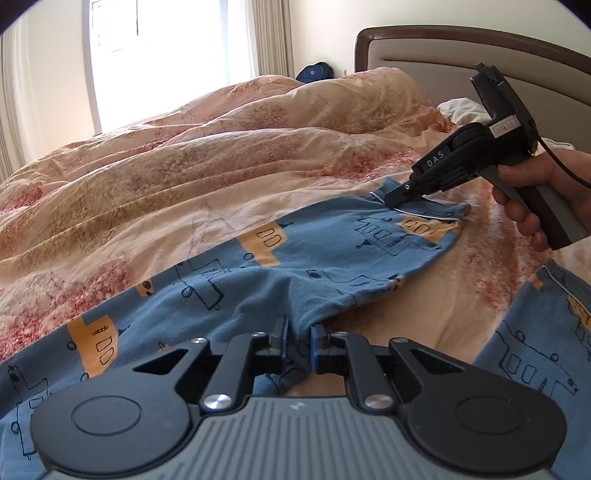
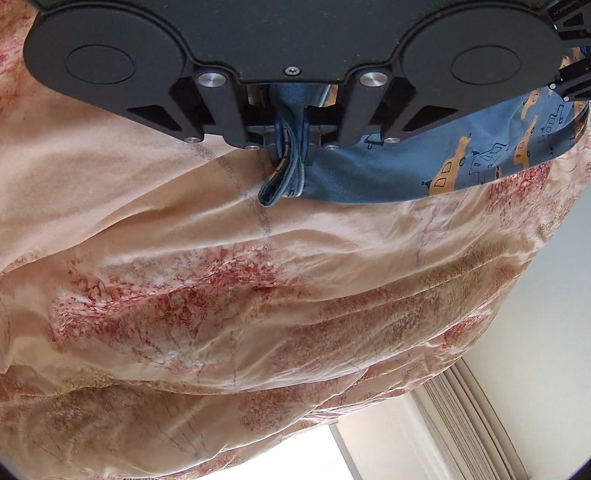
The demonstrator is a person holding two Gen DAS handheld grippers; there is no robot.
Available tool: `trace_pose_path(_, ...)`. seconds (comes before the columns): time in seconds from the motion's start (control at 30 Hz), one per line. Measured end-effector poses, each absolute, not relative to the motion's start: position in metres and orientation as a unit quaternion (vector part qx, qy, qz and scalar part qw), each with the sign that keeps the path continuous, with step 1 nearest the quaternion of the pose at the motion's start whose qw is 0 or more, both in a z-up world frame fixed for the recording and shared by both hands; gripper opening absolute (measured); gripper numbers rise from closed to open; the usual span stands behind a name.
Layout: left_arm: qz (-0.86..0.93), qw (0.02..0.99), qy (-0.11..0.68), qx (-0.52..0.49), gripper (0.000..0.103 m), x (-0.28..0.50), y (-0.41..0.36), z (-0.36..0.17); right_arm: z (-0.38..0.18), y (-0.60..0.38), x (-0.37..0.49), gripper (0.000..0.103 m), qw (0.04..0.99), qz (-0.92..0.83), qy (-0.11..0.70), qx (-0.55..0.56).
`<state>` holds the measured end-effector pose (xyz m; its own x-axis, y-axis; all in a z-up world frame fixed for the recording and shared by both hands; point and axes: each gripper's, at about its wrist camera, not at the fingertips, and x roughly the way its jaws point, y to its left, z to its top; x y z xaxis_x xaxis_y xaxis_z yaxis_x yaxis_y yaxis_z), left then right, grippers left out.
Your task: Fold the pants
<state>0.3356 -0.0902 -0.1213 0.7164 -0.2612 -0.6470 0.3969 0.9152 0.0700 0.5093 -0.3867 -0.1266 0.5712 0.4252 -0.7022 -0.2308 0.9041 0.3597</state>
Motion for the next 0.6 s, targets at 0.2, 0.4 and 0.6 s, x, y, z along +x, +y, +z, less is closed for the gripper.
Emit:
trace_pose_path(0.2,-0.256,0.902,0.322,0.134,0.009,0.320,-0.120,-0.111,-0.085,-0.413,0.509,0.004,0.895,0.181,0.385,0.136)
trace_pose_path(0.4,-0.235,0.895,0.354,0.139,0.012,0.326,-0.129,-0.131,-0.103,-0.415,0.522,0.022,0.885,0.100,0.449,0.066)
trace_pose_path(0.6,-0.211,0.897,0.371,0.117,0.051,0.301,-0.087,-0.132,-0.098,-0.424,0.472,0.063,0.891,0.158,0.424,0.049)
